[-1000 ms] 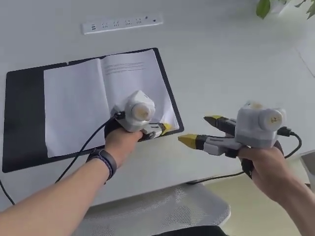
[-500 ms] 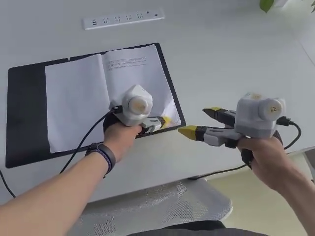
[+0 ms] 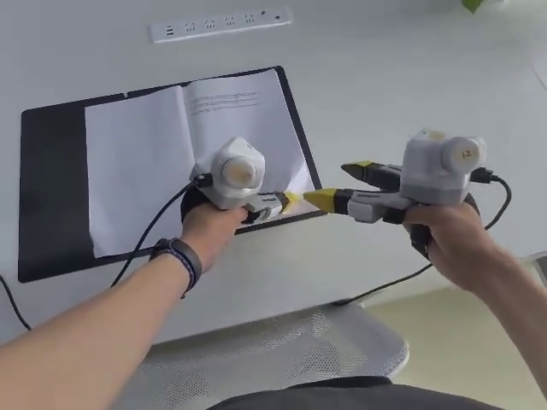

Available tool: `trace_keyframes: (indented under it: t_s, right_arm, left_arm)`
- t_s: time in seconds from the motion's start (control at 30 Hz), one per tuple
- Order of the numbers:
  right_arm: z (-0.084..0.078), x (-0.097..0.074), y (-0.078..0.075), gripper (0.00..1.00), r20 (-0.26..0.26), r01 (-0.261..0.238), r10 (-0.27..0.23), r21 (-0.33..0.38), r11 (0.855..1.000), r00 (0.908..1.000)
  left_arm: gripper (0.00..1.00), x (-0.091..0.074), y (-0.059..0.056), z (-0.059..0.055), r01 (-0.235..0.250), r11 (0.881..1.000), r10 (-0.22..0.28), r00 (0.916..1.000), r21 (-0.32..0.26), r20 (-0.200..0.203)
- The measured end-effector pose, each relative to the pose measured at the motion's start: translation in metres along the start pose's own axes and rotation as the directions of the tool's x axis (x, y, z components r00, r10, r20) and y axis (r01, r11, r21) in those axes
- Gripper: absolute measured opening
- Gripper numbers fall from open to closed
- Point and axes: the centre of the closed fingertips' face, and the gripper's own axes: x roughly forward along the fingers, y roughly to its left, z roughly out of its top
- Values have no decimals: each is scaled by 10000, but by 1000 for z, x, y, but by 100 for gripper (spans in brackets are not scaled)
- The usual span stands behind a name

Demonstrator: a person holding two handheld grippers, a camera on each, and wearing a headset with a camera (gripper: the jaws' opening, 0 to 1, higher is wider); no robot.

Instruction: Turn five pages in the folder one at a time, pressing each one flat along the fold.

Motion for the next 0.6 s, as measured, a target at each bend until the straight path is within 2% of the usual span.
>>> trace_keyframes:
  t_s: [0.2, 0.33, 0.47, 0.6]
  right_arm:
    - [12, 18, -9, 57, 180, -281, 274, 407, 9988, 9995]
    - [12, 27, -15, 53, 132, -363, 355, 666, 9971, 9993]
    - [17, 33, -16, 47, 598, -608, 517, 1623, 9849, 9969]
    - [15, 43, -19, 43, 636, -694, 580, 1941, 9785, 9963]
  left_arm:
    - [62, -3, -2, 2, -22, 10000, 22, 10000, 29, -16]
    - [62, -4, -3, 2, -39, 10000, 39, 10000, 42, -8]
    - [62, -6, -5, 3, -39, 10000, 39, 10000, 40, -17]
    - [62, -7, -5, 4, -60, 10000, 61, 10000, 46, -39]
